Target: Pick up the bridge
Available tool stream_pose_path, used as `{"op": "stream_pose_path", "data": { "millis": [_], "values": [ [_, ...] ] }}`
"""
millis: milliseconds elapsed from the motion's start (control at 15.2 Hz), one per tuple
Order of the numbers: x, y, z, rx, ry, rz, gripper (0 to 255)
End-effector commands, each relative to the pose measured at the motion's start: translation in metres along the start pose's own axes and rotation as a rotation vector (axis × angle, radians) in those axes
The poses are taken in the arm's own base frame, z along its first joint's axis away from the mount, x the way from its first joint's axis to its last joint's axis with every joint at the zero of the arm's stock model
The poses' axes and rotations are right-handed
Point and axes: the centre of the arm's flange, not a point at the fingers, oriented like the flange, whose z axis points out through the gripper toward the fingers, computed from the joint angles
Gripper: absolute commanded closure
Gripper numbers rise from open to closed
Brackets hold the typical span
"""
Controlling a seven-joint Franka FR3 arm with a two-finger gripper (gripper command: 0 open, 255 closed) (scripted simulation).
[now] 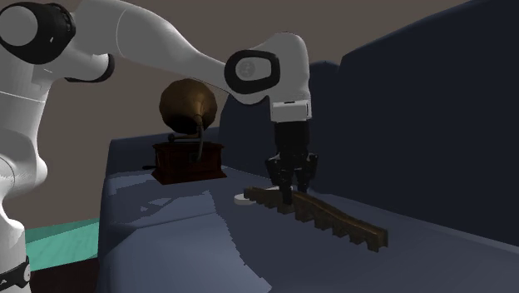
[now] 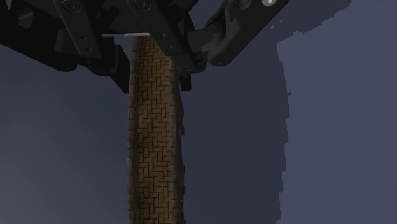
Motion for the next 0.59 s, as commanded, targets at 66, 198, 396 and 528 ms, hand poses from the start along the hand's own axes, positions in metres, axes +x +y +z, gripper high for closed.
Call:
{"op": "stream_pose_path", "data": {
  "millis": [66, 198, 396, 528],
  "values": [
    [0.002, 0.0, -0.017, 0.0, 0.0, 0.0, 255],
    [0.003, -0.001, -0.028, 0.0, 0.0, 0.0, 255],
    [0.003, -0.001, -0.044, 0.0, 0.0, 0.0, 255],
    [0.003, -0.001, -0.044, 0.0, 0.0, 0.0, 255]
  ]
}}
